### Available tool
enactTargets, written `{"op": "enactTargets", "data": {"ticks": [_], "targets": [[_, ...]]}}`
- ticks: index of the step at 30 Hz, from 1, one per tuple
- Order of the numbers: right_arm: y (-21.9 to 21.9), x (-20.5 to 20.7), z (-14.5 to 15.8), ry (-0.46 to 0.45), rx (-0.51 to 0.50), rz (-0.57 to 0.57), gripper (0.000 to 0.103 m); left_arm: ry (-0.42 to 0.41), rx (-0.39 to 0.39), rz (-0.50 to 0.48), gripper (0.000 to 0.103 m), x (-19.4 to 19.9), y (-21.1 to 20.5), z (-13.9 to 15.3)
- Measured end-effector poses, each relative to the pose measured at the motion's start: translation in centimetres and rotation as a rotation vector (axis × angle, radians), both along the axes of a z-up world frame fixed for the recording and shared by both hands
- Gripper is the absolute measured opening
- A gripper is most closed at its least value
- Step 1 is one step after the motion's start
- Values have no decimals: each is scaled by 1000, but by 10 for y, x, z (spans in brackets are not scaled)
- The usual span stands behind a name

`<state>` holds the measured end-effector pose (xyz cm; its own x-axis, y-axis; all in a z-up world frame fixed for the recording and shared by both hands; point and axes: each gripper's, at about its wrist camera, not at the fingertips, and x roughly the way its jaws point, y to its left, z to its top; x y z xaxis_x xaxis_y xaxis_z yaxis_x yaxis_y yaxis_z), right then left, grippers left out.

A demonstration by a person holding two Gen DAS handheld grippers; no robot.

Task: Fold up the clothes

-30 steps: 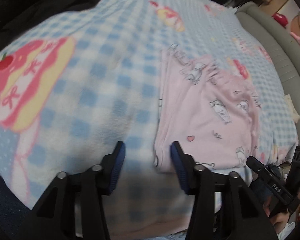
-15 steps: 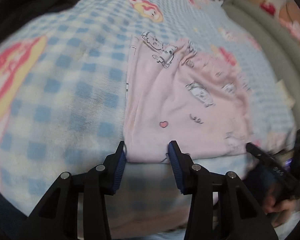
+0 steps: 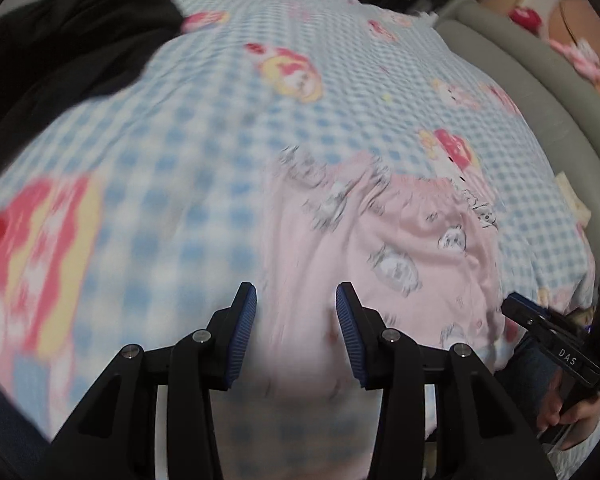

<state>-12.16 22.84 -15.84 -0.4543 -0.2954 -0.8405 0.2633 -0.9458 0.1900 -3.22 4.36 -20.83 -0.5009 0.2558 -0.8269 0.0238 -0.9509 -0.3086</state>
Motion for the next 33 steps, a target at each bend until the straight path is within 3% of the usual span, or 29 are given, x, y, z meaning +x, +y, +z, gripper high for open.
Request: {"op": "enactTargets", "data": {"ticks": [3,8,12,15,18,20,22,24,26,30,33], "targets": [[-13,-16,-8,-23,56,14,36,-8,-21,-40,42,-14,10,-1],[-12,-32,-28,-55,63,-5,35,-35,-137,-44,43,-28,26,-22],[10,-37,-30,-61,37,-45,30,-64,-58,3,43,-36,-4,-23],[22,-39,-21,-57,-6,-70,33,-6,-75,-14,41,-32,-5,-4],[14,-39,-12,-37,-63,-51,37,43,-17,-64,42,-38,4,8],[5,-45,-20,-68,-91,-31,38,36,-73,-77,42,-54,17,2],[1,-47,-29,-77,-43,-33,38,-11,-147,-45,43,-64,13,-10],[5,-47,-34,-73,-17,-43,35,-42,-119,-4,43,-64,-5,-15],[16,-45,-33,-72,-35,-60,32,-42,-150,54,40,-62,-22,-11],[30,-38,-22,-67,-89,-91,37,2,42,54,41,-42,-44,3],[25,-30,-20,-61,-101,-73,45,20,-14,-23,42,-32,-23,3]]}}
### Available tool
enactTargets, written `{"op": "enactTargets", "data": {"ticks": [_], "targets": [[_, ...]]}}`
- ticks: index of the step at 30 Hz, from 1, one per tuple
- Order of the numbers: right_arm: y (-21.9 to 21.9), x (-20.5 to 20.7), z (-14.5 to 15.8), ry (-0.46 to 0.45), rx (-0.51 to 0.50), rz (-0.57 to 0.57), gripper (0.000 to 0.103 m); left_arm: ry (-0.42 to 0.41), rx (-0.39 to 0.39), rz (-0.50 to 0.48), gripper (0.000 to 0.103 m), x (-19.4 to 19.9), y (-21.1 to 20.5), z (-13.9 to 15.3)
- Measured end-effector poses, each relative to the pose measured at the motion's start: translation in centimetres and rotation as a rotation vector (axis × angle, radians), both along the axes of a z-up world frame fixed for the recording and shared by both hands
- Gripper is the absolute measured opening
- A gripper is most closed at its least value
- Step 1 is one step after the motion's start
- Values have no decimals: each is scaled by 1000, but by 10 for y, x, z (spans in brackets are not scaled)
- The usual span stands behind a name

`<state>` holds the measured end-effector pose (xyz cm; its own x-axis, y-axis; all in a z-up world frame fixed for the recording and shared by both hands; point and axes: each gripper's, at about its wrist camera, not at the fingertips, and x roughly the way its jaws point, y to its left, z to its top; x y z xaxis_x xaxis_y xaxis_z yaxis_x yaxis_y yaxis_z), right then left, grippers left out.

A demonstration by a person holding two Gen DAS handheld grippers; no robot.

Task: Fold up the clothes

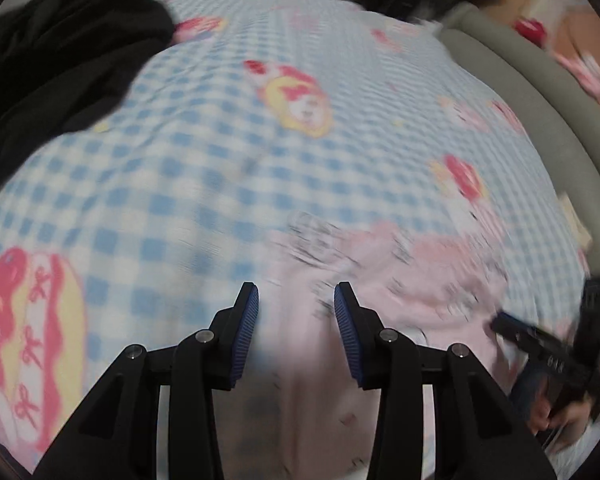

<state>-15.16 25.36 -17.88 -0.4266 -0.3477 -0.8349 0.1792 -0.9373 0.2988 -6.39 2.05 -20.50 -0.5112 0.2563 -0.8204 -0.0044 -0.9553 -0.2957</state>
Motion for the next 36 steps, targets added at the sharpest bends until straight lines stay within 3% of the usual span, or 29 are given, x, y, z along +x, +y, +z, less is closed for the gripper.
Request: {"op": "enactTargets", "data": {"ticks": [3,4,5,8,10,12,15,18,21,22,24,28,36], "targets": [[-6,4,-10,-26,48,11,41,-84,-176,29,43,-4,8,-18],[-4,6,-10,-25,53,2,39,-93,-178,53,43,-3,3,-19],[1,9,-8,-22,53,-15,38,-95,-168,77,42,-1,-3,-18],[20,18,5,2,63,-83,46,25,-55,91,42,24,-8,4],[33,25,13,7,34,-104,50,90,48,50,40,47,-2,9],[38,31,10,-40,-47,-78,50,101,129,-25,40,53,14,7],[33,38,2,-78,-140,-32,50,65,113,-122,40,52,46,1],[24,37,-16,-127,-149,-38,56,-19,49,-145,40,49,60,-17],[20,34,-21,-121,-172,-39,56,-40,45,-145,40,46,59,-24],[19,33,-20,-111,-183,-37,53,-40,54,-143,40,45,57,-22],[17,30,-18,-90,-206,-33,10,-45,75,-130,40,44,52,-18],[-3,28,9,7,-240,48,8,-65,90,-119,40,38,49,-5],[-88,18,26,63,-237,271,8,-20,295,-78,42,24,36,28]]}}
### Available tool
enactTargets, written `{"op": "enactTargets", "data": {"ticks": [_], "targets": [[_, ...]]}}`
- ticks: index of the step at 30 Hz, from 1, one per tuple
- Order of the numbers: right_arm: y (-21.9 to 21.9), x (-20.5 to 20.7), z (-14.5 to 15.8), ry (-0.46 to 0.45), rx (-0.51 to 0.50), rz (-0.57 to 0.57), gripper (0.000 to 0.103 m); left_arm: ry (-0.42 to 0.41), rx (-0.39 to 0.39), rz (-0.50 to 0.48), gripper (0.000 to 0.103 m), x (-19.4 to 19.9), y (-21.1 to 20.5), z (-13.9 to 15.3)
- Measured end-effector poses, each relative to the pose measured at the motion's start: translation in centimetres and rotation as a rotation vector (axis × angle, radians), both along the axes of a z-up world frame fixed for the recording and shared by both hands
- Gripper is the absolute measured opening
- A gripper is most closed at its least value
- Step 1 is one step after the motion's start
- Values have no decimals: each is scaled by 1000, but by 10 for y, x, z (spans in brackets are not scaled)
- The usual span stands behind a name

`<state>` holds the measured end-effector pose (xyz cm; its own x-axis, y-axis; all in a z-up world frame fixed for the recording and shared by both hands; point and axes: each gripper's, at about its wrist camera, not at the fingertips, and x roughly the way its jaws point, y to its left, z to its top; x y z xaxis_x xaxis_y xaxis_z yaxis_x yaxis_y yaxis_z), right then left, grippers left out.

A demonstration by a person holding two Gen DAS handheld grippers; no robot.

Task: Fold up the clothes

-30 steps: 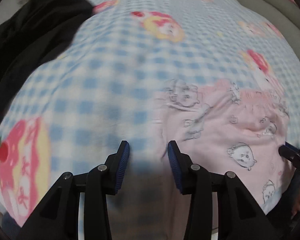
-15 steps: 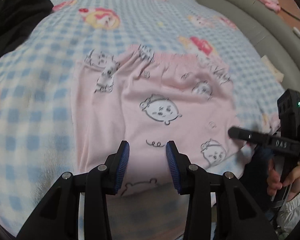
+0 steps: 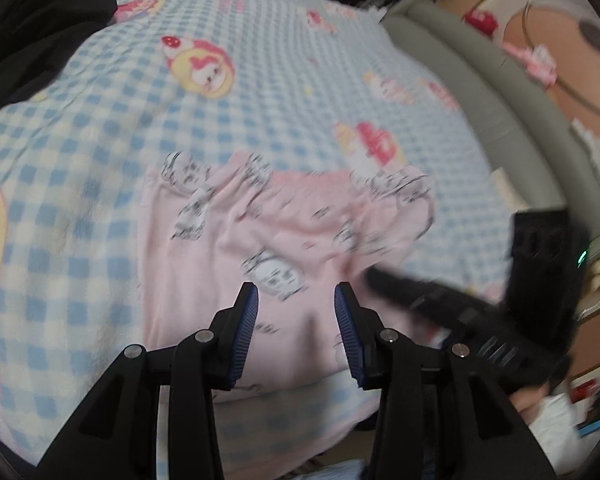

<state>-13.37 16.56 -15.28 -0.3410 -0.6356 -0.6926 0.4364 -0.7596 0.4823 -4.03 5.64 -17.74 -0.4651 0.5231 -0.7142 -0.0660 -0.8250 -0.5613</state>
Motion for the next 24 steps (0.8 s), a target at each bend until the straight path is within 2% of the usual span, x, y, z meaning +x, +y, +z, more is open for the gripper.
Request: {"op": "enactTargets", "data": {"ticks": [3,6,10,11,12,15,18,20,22,24], "targets": [[-17,2,-9,-7,19,47,8,-18,28,-16,42,-9,-2,-6],[-24,6,-24,-42,23,62,9,-49,53,-80,44,-17,8,-15],[-28,13,-28,-32,31,80,11,-81,21,-172,45,-22,32,-24],[-27,13,-29,-34,27,80,13,-95,-2,-179,46,-23,38,-27],[-25,13,-29,-42,31,89,18,-103,-23,-172,43,-25,42,-31],[-22,13,-31,-71,47,123,21,-120,-70,-136,35,-30,46,-38],[-6,19,-23,-53,61,141,26,-116,-72,-119,33,-29,45,-39],[10,21,-17,-42,55,112,27,-118,-63,-95,33,-28,40,-39],[27,17,-18,-45,58,32,27,-121,-44,-72,33,-27,36,-39],[41,8,-31,-92,82,-67,27,-126,-20,-62,33,-25,33,-39]]}}
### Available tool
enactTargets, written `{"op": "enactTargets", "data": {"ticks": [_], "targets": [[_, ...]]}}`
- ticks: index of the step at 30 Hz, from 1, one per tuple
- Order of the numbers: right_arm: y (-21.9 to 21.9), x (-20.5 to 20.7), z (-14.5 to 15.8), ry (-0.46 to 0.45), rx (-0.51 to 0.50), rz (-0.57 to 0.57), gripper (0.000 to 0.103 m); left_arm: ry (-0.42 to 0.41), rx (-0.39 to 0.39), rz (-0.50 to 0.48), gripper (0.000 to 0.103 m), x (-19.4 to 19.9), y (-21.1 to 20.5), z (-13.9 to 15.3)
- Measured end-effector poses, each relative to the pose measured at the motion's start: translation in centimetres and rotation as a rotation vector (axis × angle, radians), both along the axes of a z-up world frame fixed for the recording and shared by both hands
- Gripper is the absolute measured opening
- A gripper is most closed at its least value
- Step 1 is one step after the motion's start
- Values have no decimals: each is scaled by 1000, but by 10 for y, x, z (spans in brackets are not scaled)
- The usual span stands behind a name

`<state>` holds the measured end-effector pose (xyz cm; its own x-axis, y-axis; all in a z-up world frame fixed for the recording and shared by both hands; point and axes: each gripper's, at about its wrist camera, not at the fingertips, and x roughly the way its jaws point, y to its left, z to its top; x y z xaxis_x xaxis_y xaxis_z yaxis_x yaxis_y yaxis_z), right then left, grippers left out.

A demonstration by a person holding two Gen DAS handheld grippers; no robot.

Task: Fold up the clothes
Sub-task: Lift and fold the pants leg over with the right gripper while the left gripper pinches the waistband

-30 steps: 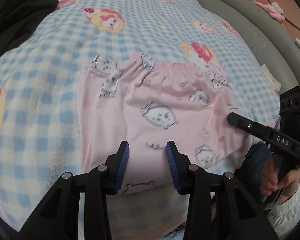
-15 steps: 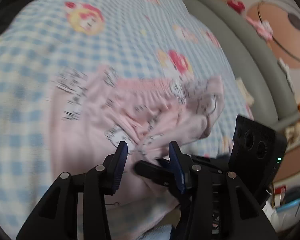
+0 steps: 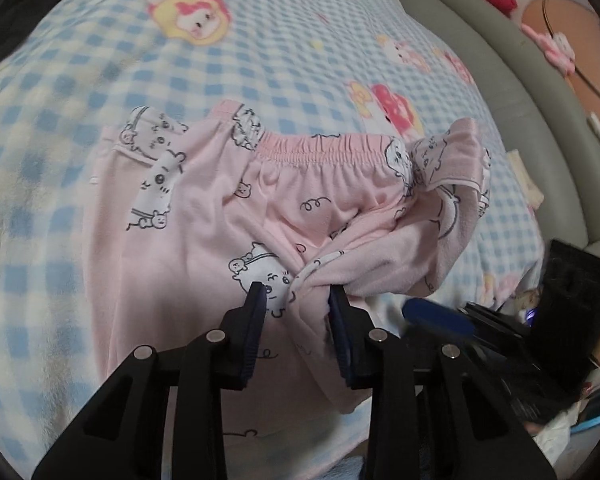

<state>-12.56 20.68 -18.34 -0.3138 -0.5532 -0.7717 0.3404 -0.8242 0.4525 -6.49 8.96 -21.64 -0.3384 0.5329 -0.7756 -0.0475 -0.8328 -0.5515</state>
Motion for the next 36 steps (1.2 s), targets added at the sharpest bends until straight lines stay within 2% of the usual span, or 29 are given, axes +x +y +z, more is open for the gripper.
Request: {"op": "enactTargets", "data": {"ticks": [1,3,6,7,9,10,12,14,16,19,21,23,28,32,36], "targets": [[4,-4,-8,-32,16,-39,30,-3,7,1,33,1,-1,-1],[4,-8,-22,-72,-9,-45,30,-8,15,-10,34,4,1,-1],[-10,-1,-24,-41,22,-21,30,-6,58,-40,51,10,8,1],[-14,1,-22,-31,24,-14,30,3,53,-42,51,11,9,2],[-19,4,-19,-18,21,-5,30,18,26,-45,48,12,15,3],[-21,4,-17,-15,18,-4,30,21,-1,-41,35,11,19,3],[-23,4,-16,-13,26,-1,30,27,-45,-31,18,9,24,4],[-23,3,-13,-14,27,-2,30,57,-56,-6,12,7,26,15],[-21,2,-6,-11,17,-6,30,95,-48,31,11,10,18,29],[-19,4,14,32,-22,-29,30,96,-5,109,10,13,-5,40],[-22,7,28,69,-58,-33,30,90,25,166,10,28,-29,40],[-36,9,33,79,-63,15,30,67,37,212,10,38,-49,33],[-69,10,15,43,-6,93,30,-21,59,267,10,48,-81,3],[-83,12,0,13,45,123,32,-56,49,280,11,48,-89,-12],[-86,14,-3,24,78,123,38,-85,20,264,19,45,-88,-22]]}}
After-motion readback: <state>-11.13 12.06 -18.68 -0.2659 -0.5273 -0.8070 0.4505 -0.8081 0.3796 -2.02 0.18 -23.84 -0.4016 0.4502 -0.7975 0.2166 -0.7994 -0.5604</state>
